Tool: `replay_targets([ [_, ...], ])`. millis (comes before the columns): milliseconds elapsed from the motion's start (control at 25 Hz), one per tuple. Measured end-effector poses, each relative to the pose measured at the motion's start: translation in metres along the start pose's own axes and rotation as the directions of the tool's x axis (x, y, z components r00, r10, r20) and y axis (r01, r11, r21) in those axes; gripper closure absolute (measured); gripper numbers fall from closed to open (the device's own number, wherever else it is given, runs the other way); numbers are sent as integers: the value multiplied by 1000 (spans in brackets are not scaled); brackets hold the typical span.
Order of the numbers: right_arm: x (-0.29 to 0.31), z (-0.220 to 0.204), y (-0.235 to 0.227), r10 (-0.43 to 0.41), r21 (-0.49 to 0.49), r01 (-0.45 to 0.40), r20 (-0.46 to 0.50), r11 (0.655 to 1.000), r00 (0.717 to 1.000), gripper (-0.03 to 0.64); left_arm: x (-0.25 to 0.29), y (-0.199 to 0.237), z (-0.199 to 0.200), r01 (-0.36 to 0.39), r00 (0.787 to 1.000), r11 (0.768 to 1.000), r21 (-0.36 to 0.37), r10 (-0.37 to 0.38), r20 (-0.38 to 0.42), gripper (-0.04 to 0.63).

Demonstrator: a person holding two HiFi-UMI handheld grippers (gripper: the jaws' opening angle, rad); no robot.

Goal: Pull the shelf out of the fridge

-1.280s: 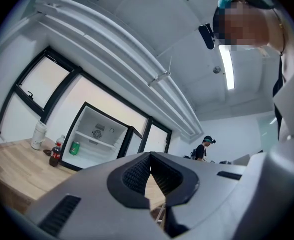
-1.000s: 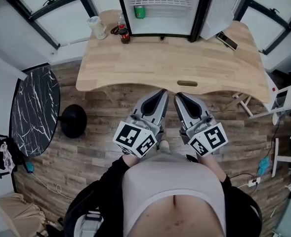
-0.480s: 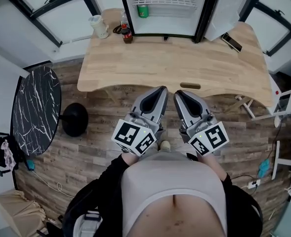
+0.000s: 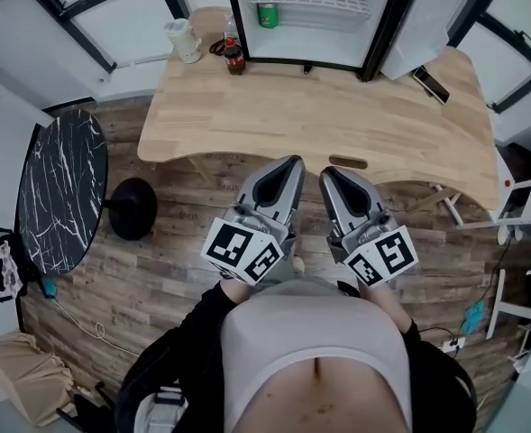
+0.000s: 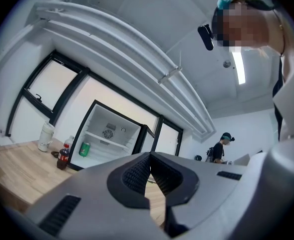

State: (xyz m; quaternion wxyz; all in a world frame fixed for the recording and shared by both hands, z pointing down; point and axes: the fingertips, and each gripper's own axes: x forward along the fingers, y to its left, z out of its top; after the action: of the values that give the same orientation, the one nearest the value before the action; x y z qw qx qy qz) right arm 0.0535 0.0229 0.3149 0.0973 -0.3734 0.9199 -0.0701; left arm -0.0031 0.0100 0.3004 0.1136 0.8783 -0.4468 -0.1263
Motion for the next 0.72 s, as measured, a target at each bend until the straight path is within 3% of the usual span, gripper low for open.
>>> replay_targets([
  [280, 35, -1, -30, -18, -23, 18, 6, 1000, 1000, 573, 31, 37, -3, -3, 1000, 1000, 21, 4, -4, 589],
  [720, 141, 17, -116, -68, -45, 70, 50, 997, 996, 572, 136, 123, 25, 58, 998, 997, 50, -58, -10, 589],
])
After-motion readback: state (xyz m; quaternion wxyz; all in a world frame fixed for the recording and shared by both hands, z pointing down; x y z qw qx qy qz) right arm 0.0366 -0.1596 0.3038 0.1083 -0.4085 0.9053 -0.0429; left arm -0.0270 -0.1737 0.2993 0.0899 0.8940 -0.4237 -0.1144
